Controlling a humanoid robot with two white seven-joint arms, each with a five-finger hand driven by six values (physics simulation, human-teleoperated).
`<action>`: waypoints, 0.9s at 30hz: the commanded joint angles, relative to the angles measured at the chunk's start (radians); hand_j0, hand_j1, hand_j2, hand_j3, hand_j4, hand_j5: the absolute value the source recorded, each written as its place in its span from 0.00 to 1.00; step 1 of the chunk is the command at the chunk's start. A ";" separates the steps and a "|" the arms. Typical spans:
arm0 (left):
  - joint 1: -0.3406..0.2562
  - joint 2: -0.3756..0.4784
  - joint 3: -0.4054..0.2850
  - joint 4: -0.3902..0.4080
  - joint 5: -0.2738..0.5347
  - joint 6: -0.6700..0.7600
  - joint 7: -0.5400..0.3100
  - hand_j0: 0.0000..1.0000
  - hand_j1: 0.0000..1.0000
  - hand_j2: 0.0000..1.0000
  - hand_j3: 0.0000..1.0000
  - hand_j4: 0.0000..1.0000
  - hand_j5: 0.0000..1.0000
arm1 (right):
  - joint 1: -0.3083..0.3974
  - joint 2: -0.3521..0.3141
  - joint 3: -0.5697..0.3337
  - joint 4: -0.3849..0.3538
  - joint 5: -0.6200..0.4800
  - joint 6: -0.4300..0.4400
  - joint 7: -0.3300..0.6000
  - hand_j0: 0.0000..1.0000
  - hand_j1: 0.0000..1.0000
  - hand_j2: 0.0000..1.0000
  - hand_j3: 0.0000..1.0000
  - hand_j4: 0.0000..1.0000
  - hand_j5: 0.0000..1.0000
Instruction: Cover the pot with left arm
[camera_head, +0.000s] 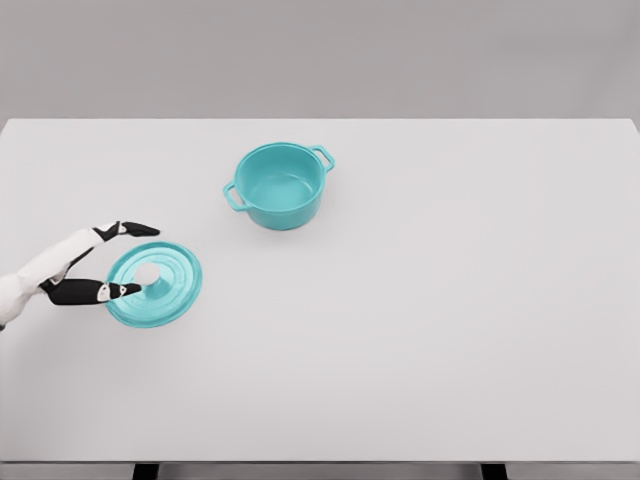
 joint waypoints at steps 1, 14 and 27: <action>0.000 -0.010 0.000 0.043 0.008 0.001 0.000 0.79 0.79 0.79 0.79 0.79 0.79 | 0.000 0.000 0.001 0.000 0.000 0.000 0.000 1.00 1.00 1.00 1.00 1.00 1.00; 0.005 -0.010 -0.037 0.009 0.018 0.001 0.003 0.78 0.78 0.78 0.78 0.78 0.78 | 0.002 0.000 0.001 0.000 0.000 -0.001 0.000 1.00 1.00 1.00 1.00 1.00 1.00; 0.000 -0.045 -0.040 0.046 0.035 0.001 0.000 0.78 0.78 0.78 0.78 0.78 0.78 | 0.000 0.000 0.001 0.001 0.000 0.000 0.000 1.00 1.00 1.00 1.00 1.00 1.00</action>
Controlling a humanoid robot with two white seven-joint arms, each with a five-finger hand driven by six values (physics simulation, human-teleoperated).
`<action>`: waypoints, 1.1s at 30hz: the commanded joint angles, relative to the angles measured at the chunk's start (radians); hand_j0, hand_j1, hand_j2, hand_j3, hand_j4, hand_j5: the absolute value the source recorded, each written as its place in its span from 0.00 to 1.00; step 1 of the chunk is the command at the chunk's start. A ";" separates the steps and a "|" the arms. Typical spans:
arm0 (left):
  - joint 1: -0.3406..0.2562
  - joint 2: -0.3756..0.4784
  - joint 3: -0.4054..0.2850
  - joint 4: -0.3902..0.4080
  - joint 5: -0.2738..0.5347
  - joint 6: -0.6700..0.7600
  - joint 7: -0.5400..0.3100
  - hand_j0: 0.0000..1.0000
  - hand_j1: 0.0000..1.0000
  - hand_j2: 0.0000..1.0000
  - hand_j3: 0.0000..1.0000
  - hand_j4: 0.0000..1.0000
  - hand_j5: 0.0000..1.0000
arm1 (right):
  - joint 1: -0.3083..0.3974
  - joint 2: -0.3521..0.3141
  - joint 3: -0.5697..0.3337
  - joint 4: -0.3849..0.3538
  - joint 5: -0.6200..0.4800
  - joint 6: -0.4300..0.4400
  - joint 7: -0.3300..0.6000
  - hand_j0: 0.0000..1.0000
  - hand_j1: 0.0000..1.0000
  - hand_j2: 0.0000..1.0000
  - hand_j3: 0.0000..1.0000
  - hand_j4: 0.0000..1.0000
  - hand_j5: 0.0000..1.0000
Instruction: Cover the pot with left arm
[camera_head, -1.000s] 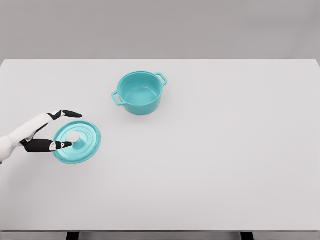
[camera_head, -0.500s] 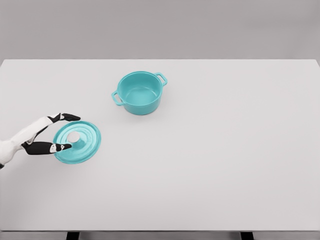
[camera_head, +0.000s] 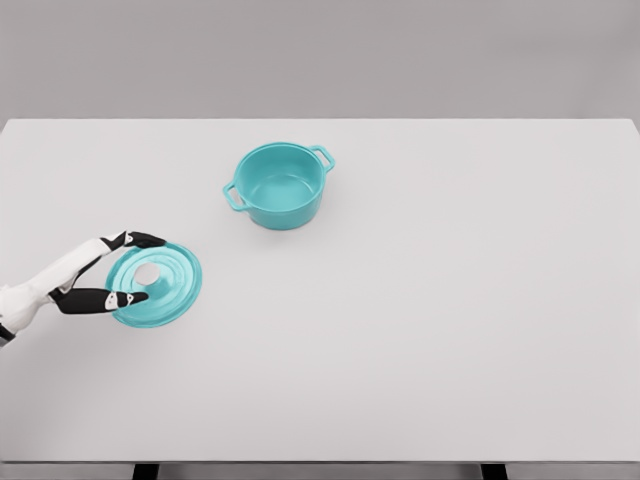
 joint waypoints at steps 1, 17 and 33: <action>0.000 -0.018 0.000 0.028 0.003 0.000 0.000 0.78 0.78 0.78 0.78 0.78 0.78 | 0.000 0.000 -0.001 0.000 0.000 0.000 0.000 1.00 1.00 1.00 1.00 1.00 1.00; -0.002 -0.024 0.000 0.037 0.000 0.000 0.001 0.78 0.78 0.78 0.78 0.78 0.78 | 0.002 0.000 -0.001 0.000 0.000 0.000 0.000 1.00 1.00 1.00 1.00 1.00 1.00; -0.002 -0.050 -0.001 0.058 -0.008 0.000 0.001 0.78 0.78 0.78 0.78 0.78 0.78 | 0.000 0.000 -0.001 0.000 0.000 0.000 0.000 1.00 1.00 1.00 1.00 1.00 1.00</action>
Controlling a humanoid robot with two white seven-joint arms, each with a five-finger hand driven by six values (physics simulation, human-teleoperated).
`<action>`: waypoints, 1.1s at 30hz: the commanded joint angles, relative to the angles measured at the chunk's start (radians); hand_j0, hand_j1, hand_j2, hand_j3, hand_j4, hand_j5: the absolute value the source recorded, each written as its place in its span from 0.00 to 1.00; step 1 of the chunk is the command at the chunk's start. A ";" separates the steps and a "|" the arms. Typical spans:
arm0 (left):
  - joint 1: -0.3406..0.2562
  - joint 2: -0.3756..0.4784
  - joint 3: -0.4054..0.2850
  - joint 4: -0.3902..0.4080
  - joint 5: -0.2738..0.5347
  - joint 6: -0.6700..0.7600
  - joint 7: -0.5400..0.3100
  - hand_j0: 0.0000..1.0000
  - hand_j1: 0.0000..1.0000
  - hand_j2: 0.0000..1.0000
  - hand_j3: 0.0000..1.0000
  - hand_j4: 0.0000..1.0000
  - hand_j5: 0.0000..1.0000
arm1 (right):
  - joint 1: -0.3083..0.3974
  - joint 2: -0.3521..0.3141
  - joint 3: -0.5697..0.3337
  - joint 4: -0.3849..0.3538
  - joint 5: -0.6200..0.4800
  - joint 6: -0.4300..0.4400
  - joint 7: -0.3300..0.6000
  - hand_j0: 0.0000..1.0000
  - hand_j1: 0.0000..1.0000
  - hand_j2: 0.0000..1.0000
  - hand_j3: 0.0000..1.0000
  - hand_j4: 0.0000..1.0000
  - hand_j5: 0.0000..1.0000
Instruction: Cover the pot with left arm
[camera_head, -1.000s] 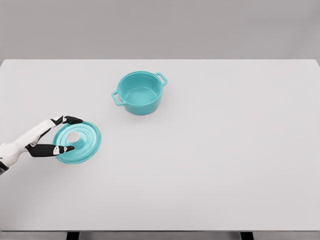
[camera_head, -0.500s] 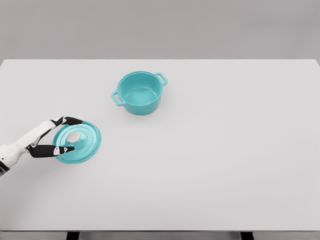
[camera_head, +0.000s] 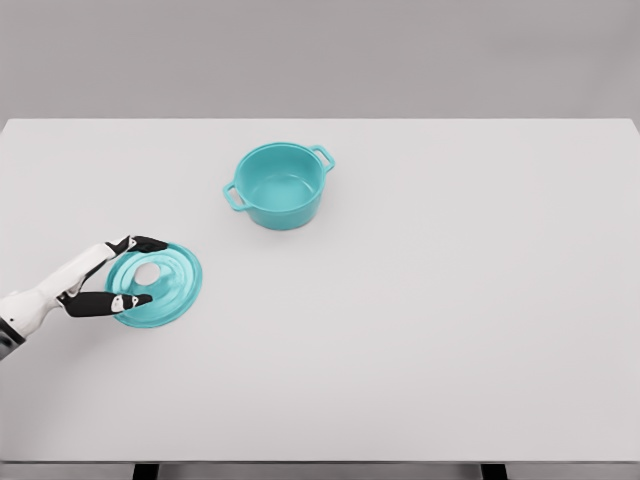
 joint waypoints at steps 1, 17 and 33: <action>0.000 -0.001 0.001 0.001 0.005 0.000 0.000 0.78 0.78 0.78 0.78 0.78 0.78 | 0.000 0.000 -0.001 0.000 0.000 0.000 0.000 1.00 1.00 1.00 1.00 1.00 1.00; -0.006 -0.004 -0.001 0.011 0.005 0.000 0.000 0.78 0.78 0.78 0.78 0.78 0.78 | 0.000 0.000 0.001 0.001 0.000 0.000 0.000 1.00 1.00 1.00 1.00 1.00 1.00; -0.006 -0.013 -0.022 0.011 0.002 0.000 0.002 0.78 0.78 0.78 0.78 0.78 0.78 | 0.000 0.000 -0.001 0.000 0.000 0.000 0.000 1.00 1.00 1.00 1.00 1.00 1.00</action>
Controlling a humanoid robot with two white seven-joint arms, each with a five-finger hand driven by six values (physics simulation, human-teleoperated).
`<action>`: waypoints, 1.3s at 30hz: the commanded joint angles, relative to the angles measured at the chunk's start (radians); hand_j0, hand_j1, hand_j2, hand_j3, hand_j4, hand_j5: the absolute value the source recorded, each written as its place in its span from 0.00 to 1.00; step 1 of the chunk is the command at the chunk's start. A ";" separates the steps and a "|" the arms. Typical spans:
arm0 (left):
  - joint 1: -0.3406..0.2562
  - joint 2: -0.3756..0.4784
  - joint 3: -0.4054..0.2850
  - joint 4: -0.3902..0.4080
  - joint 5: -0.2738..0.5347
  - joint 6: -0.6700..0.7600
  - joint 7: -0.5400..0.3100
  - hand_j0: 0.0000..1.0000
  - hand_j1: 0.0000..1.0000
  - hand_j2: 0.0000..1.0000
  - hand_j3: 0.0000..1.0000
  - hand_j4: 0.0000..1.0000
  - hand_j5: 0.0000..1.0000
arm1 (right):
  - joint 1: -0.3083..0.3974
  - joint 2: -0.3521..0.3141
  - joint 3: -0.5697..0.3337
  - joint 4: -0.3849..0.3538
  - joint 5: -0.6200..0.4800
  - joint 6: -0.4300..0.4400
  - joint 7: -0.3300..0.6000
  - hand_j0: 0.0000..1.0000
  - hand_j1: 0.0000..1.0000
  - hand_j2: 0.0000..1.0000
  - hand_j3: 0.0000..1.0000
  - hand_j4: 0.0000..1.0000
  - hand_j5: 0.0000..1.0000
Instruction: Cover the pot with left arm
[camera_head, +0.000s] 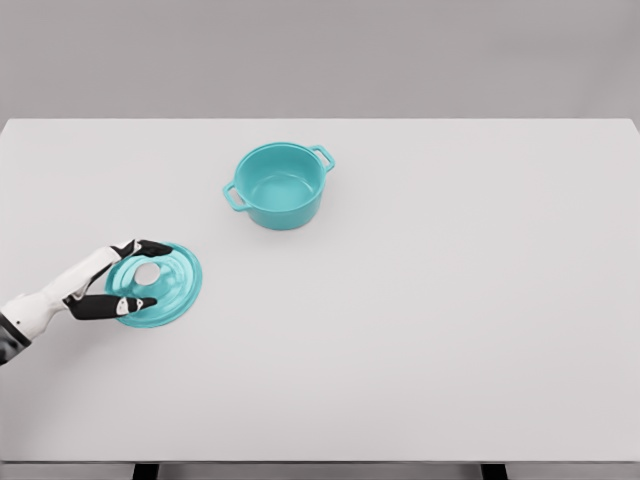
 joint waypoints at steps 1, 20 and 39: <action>0.000 0.000 -0.003 0.000 0.005 0.000 0.001 0.78 0.78 0.78 0.78 0.78 0.78 | 0.000 0.000 0.001 0.000 0.000 0.000 0.000 1.00 1.00 1.00 1.00 1.00 1.00; -0.006 -0.001 -0.006 0.026 0.005 0.000 0.001 0.72 0.72 0.72 0.72 0.72 0.72 | 0.000 0.000 -0.001 0.000 0.000 0.000 0.000 1.00 1.00 1.00 1.00 1.00 1.00; -0.006 -0.006 -0.013 0.044 0.005 0.000 0.004 0.52 0.52 0.52 0.52 0.52 0.52 | 0.000 0.000 -0.001 0.001 0.000 0.000 0.000 1.00 1.00 1.00 1.00 1.00 1.00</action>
